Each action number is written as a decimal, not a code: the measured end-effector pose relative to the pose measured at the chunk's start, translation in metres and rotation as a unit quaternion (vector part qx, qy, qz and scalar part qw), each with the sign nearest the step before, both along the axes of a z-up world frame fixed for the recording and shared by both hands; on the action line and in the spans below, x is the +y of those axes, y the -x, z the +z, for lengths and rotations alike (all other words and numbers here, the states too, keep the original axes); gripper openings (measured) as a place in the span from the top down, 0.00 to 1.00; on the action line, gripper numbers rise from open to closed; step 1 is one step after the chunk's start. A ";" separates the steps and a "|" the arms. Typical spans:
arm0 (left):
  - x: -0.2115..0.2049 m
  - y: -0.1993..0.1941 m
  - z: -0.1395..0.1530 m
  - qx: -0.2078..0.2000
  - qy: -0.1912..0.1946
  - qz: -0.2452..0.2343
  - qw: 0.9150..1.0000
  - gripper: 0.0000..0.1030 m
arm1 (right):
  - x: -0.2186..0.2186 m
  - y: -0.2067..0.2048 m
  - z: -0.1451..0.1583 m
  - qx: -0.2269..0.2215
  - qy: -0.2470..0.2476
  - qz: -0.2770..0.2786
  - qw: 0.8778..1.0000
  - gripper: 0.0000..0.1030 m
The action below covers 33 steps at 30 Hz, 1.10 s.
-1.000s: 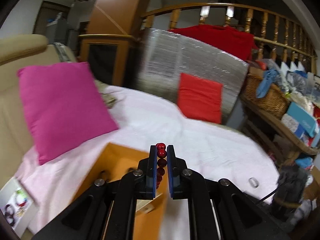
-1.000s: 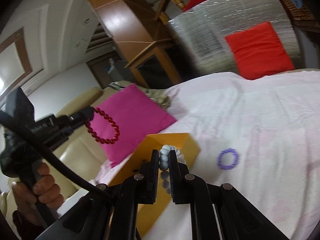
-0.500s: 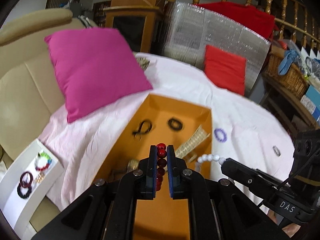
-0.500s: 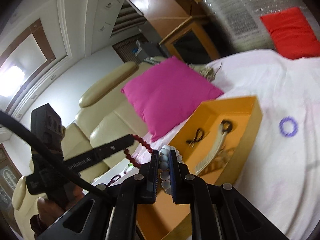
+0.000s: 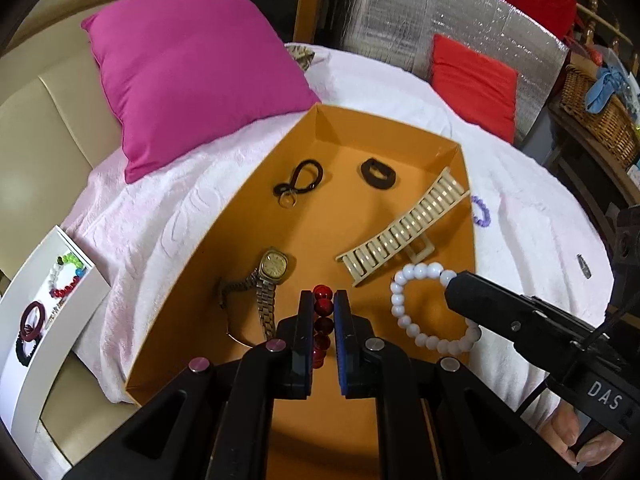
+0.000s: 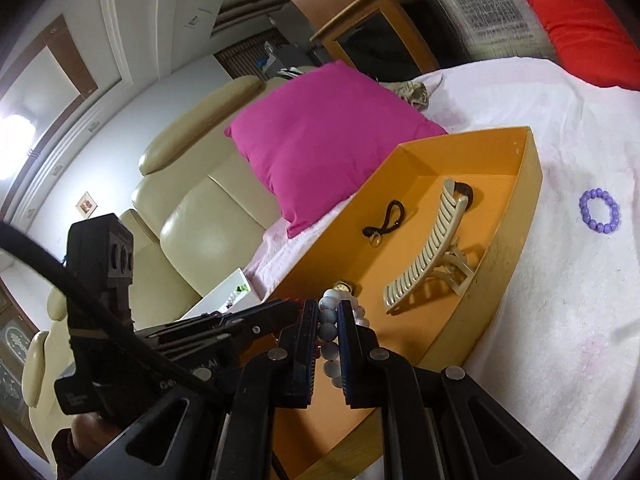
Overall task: Organize jewelry
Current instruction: 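Carry both bracelets over the orange box and open both tools to drop them, then grasp the purple bead bracelet with the left tool while the right tool approaches the silver bangle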
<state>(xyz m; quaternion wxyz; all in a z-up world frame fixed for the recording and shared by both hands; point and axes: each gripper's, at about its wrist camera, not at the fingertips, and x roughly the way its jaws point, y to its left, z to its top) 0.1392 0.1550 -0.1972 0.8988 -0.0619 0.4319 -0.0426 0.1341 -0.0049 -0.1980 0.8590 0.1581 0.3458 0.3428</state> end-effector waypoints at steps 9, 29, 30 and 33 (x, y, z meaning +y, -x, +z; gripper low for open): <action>-0.008 -0.011 -0.007 0.010 -0.005 -0.004 1.000 0.91 | -0.003 -0.014 -0.001 0.017 -0.005 -0.005 1.000 0.87; -0.069 -0.020 0.047 -0.042 -0.010 -0.031 0.999 0.86 | -0.150 -0.029 0.039 0.006 -0.068 -0.161 0.985 0.82; -0.078 -0.021 0.049 -0.045 -0.010 -0.038 0.998 0.79 | -0.161 -0.029 0.041 0.005 -0.071 -0.172 0.983 0.82; -0.115 -0.028 0.053 -0.057 -0.015 -0.060 0.996 0.63 | -0.205 -0.026 0.045 0.006 -0.082 -0.214 0.973 0.82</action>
